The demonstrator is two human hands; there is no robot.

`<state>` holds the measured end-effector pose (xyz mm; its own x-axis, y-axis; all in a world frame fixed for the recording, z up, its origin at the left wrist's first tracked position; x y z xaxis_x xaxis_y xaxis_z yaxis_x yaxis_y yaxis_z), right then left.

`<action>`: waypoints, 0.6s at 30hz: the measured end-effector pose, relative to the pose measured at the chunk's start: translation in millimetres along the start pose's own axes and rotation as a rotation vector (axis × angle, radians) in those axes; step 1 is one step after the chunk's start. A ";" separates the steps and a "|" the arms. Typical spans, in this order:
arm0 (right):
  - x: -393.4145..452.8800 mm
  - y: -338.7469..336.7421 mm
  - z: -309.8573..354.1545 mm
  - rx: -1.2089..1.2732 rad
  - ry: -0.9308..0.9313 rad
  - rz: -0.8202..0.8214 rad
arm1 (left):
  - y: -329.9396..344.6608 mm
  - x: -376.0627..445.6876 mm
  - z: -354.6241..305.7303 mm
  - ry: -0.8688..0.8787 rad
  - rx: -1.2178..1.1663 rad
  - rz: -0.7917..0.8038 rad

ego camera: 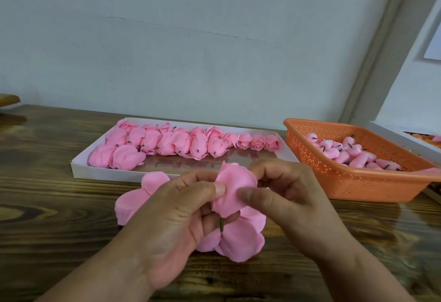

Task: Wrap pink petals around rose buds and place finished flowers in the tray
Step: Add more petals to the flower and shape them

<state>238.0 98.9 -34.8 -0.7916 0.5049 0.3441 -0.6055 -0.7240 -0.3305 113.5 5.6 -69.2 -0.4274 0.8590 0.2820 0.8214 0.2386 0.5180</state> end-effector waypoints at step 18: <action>-0.1 9.5 -0.5 0.185 0.123 -0.175 | 1.4 -0.2 -1.1 -0.022 -0.063 0.041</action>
<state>232.3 92.2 -38.5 -0.6876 0.6745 0.2688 -0.7171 -0.6890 -0.1053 114.4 5.3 -67.7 -0.3849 0.8774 0.2864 0.8124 0.1748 0.5564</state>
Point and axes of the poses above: each hand's wrist, its own x-axis towards the middle knuckle, its own y-axis out of the palm, z = x × y, the point moved 2 cm from there along x, towards the middle knuckle, and after that the axes turned 15 degrees about y, right-handed, at the moved point
